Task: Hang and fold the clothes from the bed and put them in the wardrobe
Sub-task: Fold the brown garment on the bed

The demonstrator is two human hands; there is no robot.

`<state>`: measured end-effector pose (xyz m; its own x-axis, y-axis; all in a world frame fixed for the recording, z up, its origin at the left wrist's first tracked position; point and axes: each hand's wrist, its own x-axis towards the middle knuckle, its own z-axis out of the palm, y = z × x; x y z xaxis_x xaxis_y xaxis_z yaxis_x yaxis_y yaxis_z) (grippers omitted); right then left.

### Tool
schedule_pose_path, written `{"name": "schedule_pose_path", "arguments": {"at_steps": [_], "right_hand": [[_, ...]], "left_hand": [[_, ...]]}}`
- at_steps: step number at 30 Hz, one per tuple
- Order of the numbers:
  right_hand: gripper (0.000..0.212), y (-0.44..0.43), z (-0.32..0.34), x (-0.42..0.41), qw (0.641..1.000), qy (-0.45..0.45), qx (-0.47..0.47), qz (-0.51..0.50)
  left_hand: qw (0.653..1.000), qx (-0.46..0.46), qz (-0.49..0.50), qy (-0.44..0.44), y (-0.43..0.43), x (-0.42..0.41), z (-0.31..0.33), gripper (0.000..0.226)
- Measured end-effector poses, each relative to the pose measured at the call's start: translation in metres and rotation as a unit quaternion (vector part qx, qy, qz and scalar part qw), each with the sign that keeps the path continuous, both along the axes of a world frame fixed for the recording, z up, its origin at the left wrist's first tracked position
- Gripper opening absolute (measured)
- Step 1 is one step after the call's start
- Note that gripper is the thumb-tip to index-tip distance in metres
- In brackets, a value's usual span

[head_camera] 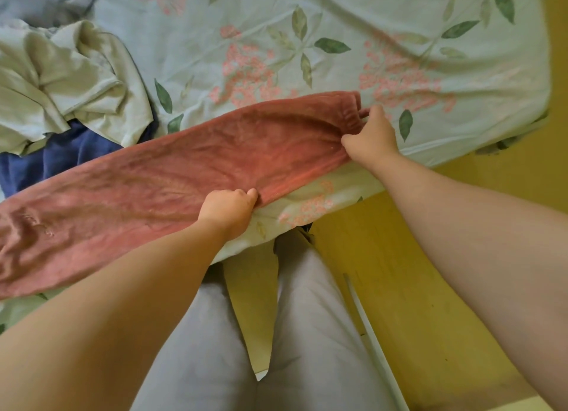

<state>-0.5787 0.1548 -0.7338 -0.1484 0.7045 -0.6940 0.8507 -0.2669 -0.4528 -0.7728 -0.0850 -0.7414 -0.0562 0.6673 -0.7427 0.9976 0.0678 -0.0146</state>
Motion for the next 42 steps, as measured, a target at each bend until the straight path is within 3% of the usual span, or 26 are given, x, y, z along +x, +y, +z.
{"name": "schedule_pose_path", "arguments": {"at_steps": [4,6,9,13,19,23,26,27,28,31,32,33,34,37,39,42], "right_hand": [[0.092,0.006,-0.003,-0.03,0.996,-0.058,-0.009,-0.07],[0.099,0.008,-0.008,-0.04,0.991,-0.097,-0.039,-0.083],[0.083,0.009,-0.009,-0.044,0.992,-0.103,-0.055,-0.045],[0.066,0.003,0.015,-0.032,0.999,-0.032,0.009,-0.019],[0.052,0.017,0.114,0.013,0.994,-0.021,0.08,-0.075],[0.047,0.021,0.183,0.026,0.988,-0.063,0.12,-0.079],[0.041,-0.01,0.217,0.0,0.986,-0.058,0.154,-0.014],[0.042,-0.026,0.225,-0.015,0.984,-0.052,0.169,0.004],[0.044,-0.046,0.231,-0.033,0.982,-0.047,0.183,0.021],[0.05,-0.118,0.239,-0.095,0.978,-0.023,0.197,0.07],[0.053,-0.145,0.238,-0.117,0.979,-0.01,0.188,0.081],[0.056,-0.173,0.234,-0.139,0.98,0.002,0.174,0.094],[0.058,-0.2,0.23,-0.161,0.982,0.014,0.157,0.106],[0.058,-0.279,0.209,-0.228,0.987,0.058,0.089,0.123],[0.058,-0.325,0.19,-0.27,0.986,0.086,0.046,0.137],[0.056,-0.388,0.157,-0.323,0.977,0.128,-0.002,0.173]], "left_hand": [[1.0,-0.002,0.003,-0.024,-0.002,-0.001,-0.005,0.025],[0.998,0.001,0.036,-0.055,-0.004,-0.004,-0.006,0.042],[0.97,0.011,0.211,-0.119,0.002,-0.012,-0.005,0.053],[0.91,0.084,0.384,-0.134,0.016,-0.014,-0.001,0.04],[0.87,0.066,0.445,-0.202,0.049,0.025,0.045,0.028],[0.785,-0.057,0.512,-0.344,0.07,0.066,0.083,0.017],[0.75,-0.111,0.516,-0.399,0.067,0.073,0.108,0.007],[0.713,-0.11,0.552,-0.418,0.062,0.068,0.115,0.011],[0.651,-0.098,0.606,-0.447,0.055,0.059,0.122,0.019],[0.401,-0.035,0.745,-0.532,0.016,0.014,0.147,0.028],[0.332,-0.01,0.767,-0.549,-0.001,-0.008,0.157,0.03],[0.276,0.015,0.781,-0.561,-0.021,-0.031,0.166,0.036],[0.242,0.037,0.788,-0.564,-0.044,-0.056,0.173,0.044],[0.23,0.082,0.802,-0.545,-0.12,-0.128,0.175,0.069],[0.256,0.079,0.804,-0.53,-0.168,-0.174,0.164,0.086],[0.312,0.092,0.793,-0.516,-0.235,-0.233,0.135,0.093]]}}
